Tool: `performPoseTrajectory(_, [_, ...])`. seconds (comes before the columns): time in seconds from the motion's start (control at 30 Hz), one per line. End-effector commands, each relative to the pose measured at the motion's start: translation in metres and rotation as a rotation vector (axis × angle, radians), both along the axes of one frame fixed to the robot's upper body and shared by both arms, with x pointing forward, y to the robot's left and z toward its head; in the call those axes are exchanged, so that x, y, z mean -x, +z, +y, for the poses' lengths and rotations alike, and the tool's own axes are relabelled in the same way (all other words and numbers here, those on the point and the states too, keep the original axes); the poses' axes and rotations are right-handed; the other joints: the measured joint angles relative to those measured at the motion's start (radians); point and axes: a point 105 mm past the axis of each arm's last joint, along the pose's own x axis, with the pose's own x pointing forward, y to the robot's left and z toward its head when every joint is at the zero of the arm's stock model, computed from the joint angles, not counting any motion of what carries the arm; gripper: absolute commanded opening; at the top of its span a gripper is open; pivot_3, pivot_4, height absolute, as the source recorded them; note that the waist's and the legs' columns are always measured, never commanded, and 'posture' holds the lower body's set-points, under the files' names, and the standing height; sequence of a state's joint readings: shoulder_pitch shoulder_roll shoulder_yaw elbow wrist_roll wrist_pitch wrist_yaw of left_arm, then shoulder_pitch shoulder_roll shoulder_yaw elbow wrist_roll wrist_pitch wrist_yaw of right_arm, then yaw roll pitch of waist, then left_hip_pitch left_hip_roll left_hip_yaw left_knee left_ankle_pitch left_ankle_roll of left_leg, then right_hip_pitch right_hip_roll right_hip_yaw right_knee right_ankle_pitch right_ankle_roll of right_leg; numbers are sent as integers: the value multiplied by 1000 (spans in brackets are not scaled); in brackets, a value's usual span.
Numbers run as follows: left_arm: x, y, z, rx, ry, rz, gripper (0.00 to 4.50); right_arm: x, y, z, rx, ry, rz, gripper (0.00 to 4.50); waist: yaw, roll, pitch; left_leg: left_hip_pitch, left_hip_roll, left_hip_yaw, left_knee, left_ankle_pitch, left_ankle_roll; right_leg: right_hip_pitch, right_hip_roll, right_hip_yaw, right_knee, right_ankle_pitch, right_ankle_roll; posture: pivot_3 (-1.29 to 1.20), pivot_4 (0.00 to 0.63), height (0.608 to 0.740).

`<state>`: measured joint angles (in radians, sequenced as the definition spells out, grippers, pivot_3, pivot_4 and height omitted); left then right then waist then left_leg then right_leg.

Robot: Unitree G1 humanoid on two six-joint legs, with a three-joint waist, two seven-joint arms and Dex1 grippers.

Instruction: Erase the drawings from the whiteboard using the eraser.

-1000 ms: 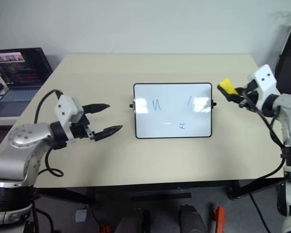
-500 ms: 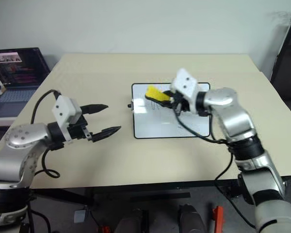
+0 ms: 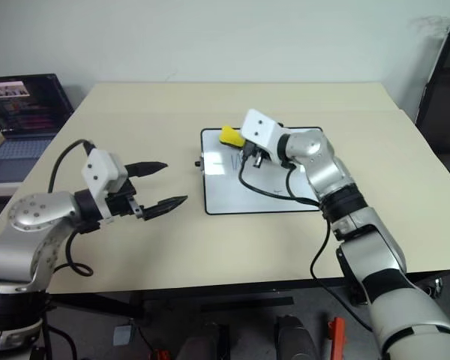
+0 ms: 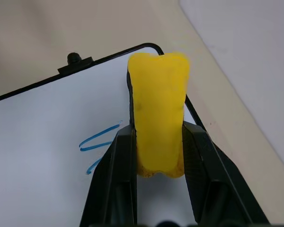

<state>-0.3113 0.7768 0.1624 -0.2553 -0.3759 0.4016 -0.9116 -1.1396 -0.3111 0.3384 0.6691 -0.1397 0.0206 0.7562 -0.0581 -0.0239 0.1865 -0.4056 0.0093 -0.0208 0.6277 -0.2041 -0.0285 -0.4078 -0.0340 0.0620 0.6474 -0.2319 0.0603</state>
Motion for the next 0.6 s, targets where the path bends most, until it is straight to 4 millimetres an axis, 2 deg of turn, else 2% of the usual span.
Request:
performPoseTrajectory(0.03, [2,11,-6,1,-16,-58,4500,-1,16,11,4,32,-71,968,0,0,0,0,0,0,0,0,0,0,0,0,0,0,0,0,150,740])
performPoseTrajectory(0.3, [0,13,-10,17,-16,-68,4500,-8,-7,14,53,20,-29,968,0,0,0,0,0,0,0,0,0,0,0,0,0,0,-1,0,150,740])
performPoseTrajectory(0.47, [-1,13,-12,31,-11,-72,4500,-12,-31,8,164,-8,-9,968,0,0,0,1,0,0,0,0,0,0,1,0,1,0,-1,0,150,740])
performPoseTrajectory(0.6, [-2,10,-12,31,-8,-66,4500,-14,-38,6,209,-30,-4,968,-1,0,0,4,1,0,0,0,-1,2,2,0,1,0,-2,0,150,740])
